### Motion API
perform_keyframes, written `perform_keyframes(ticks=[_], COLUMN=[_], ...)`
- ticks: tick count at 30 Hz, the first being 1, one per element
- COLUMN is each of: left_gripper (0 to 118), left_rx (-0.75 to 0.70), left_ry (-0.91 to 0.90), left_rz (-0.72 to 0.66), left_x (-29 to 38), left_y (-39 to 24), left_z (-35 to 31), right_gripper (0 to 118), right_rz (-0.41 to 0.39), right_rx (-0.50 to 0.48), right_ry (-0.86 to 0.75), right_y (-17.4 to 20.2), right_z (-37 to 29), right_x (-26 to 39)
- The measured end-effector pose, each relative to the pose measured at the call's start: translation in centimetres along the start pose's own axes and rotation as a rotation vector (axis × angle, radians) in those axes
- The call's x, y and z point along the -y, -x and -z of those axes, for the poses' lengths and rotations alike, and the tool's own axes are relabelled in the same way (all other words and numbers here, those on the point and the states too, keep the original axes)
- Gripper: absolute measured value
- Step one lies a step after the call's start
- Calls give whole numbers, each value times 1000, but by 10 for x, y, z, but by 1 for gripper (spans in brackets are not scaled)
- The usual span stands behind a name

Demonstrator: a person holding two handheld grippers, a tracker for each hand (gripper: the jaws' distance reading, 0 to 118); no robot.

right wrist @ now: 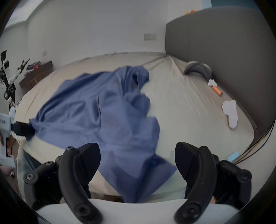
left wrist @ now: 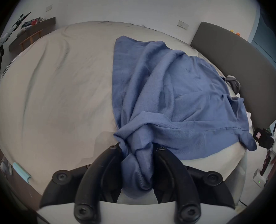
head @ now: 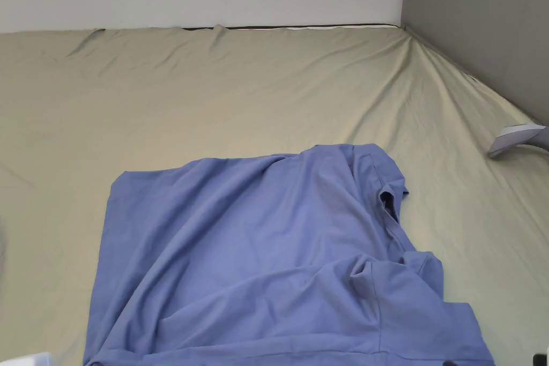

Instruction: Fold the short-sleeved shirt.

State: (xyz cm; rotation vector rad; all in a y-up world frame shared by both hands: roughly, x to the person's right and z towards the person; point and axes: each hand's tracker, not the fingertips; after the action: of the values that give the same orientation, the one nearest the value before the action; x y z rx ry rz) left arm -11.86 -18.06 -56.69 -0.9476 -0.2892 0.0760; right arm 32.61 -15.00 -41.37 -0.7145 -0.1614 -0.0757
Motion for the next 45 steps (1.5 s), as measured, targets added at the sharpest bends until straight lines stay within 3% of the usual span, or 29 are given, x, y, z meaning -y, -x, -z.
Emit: perform_keyframes(ticks=[4, 6, 9, 11, 15, 17, 20, 22, 23, 25, 29, 31, 32, 33, 34, 35, 36, 38, 43, 45], left_gripper=[26, 25, 23, 18, 16, 16, 16, 16, 16, 16, 16, 18, 30, 51, 87, 108, 117, 116, 116, 108], left_rx=[-1, 39, 84, 143, 201, 222, 303, 275, 260, 219, 204, 157, 103, 68, 56, 70, 99, 155, 138, 117], left_ry=[-22, -56, -42, 19, -7, -42, -164, -186, -193, -187, -161, -143, -136, -129, -113, -72, -56, -74, -198, -197], left_rz=[-15, -38, -189, -271, -220, -227, -278, -253, -234, -242, -314, -290, -259, -242, -231, -224, -218, -223, -180, -170], left_x=[3, 8, 4, -8, -20, -28, -48, -72, -83, -110, -160, -175, -180, -184, -186, -188, -189, -188, -174, -159], left_y=[1, 8, 18, 26, 18, 14, 12, 7, 6, 9, 20, 19, 14, 10, 11, 11, 11, 12, 15, 15], left_z=[0, -2, -5, -6, -14, -24, -38, -36, -32, -15, 35, 57, 66, 72, 76, 78, 76, 59, 7, -9], right_gripper=[91, 79, 22, 7, 5, 5, 5, 5, 5, 5, 5, 6, 8, 21, 63, 93, 106, 107, 107, 100], right_rz=[4, 12, 37, 73, 144, 151, 222, 265, 271, 201, 212, 212, 196, 179, 178, 185, 198, 208, 152, 134], right_rx=[-22, -21, -54, -76, -117, -140, -211, -242, -227, -187, -172, -142, -122, -103, -99, -100, -93, -73, -83, -95], right_ry=[25, 53, 87, 70, 18, -28, -119, -175, -195, -247, -220, -170, -143, -125, -123, -126, -153, -249, -308, -333], right_y=[1, 0, -1, 0, -2, -3, -7, -11, -15, -16, -13, -12, -8, -6, -5, -5, -6, -8, -2, 3], right_z=[9, 14, 23, 26, 21, 14, 4, 9, 17, 41, 111, 146, 162, 172, 177, 182, 177, 163, 111, 86], right_x=[9, 10, 15, 16, 6, -4, -34, -63, -73, -100, -151, -160, -162, -163, -164, -164, -163, -165, -164, -154])
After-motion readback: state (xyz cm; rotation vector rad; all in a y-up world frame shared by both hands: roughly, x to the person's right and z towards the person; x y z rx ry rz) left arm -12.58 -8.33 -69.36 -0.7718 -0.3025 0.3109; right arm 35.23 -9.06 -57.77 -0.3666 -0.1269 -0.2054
